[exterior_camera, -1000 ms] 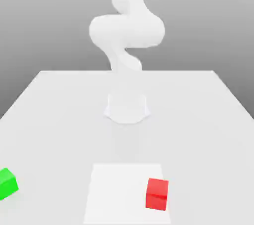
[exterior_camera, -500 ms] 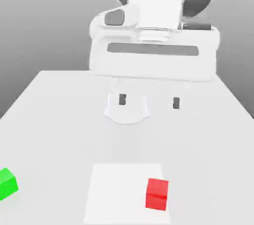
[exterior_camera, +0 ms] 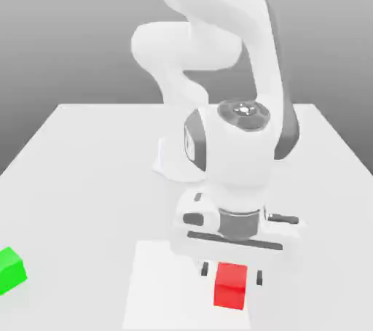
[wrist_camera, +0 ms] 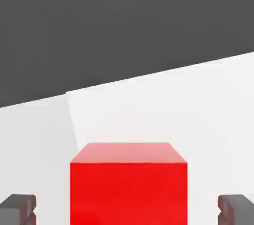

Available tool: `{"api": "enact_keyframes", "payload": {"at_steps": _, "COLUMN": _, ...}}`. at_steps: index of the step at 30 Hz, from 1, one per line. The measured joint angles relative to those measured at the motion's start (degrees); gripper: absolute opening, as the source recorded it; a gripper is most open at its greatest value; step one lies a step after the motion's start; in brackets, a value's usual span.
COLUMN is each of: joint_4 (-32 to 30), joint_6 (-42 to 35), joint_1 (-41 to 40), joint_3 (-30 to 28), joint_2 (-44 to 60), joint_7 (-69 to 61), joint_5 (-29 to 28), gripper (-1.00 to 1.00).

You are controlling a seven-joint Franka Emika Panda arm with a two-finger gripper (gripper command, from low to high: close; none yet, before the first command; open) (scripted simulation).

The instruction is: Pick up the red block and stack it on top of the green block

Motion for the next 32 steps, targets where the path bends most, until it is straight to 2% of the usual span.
{"api": "enact_keyframes", "payload": {"at_steps": 6, "joint_4": -0.01, "joint_6": 0.0, "joint_1": -0.18, "joint_3": 0.16, "joint_2": -0.04, "joint_7": 0.14, "joint_5": -0.16, "gripper": -1.0}}
{"api": "enact_keyframes", "payload": {"at_steps": 12, "joint_4": -1.22, "joint_6": -8.8, "joint_1": -2.88, "joint_3": 2.28, "joint_2": -10.15, "joint_7": -3.42, "joint_5": 5.18, "gripper": -1.0}}
{"api": "enact_keyframes", "payload": {"at_steps": 24, "joint_4": 6.58, "joint_6": -16.09, "joint_1": -20.74, "joint_3": -15.42, "joint_2": -9.56, "joint_7": 0.41, "joint_5": 11.54, "gripper": -1.0}}
{"api": "enact_keyframes", "payload": {"at_steps": 28, "joint_4": 10.58, "joint_6": -12.77, "joint_1": -27.2, "joint_3": -18.59, "joint_2": -1.94, "joint_7": -0.32, "joint_5": 16.35, "gripper": -1.0}}
{"api": "enact_keyframes", "payload": {"at_steps": 29, "joint_4": 10.98, "joint_6": -11.3, "joint_1": -27.97, "joint_3": -18.35, "joint_2": -0.01, "joint_7": -0.84, "joint_5": 17.34, "gripper": 1.0}}
{"api": "enact_keyframes", "payload": {"at_steps": 32, "joint_4": 10.98, "joint_6": -11.3, "joint_1": -27.97, "joint_3": -18.35, "joint_2": -0.01, "joint_7": -0.84, "joint_5": 17.34, "gripper": 1.0}}
